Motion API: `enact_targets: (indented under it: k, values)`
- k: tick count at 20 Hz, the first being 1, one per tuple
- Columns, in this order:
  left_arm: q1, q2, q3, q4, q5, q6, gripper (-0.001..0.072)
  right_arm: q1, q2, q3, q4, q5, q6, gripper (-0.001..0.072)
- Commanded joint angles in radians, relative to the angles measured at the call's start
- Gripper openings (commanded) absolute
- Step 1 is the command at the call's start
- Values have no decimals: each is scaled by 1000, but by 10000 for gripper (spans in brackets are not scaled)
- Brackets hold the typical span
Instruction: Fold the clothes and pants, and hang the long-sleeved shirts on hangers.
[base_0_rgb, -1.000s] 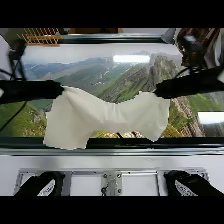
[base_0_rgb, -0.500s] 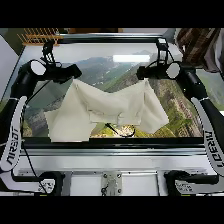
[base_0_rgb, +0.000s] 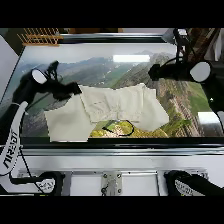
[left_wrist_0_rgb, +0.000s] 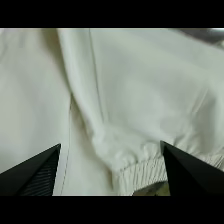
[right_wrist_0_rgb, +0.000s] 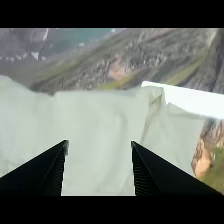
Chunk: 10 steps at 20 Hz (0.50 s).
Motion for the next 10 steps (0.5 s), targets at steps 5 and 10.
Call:
enact_targets:
  k: [5, 10]
  values:
    - [-90, 23, -410, -347, 192, 171, 693, -2, 170, -174, 106, 132, -17, 429]
    - [-152, -25, -403, -362, 247, 178, 693, -3, 167, -176, 132, 131, -17, 429]
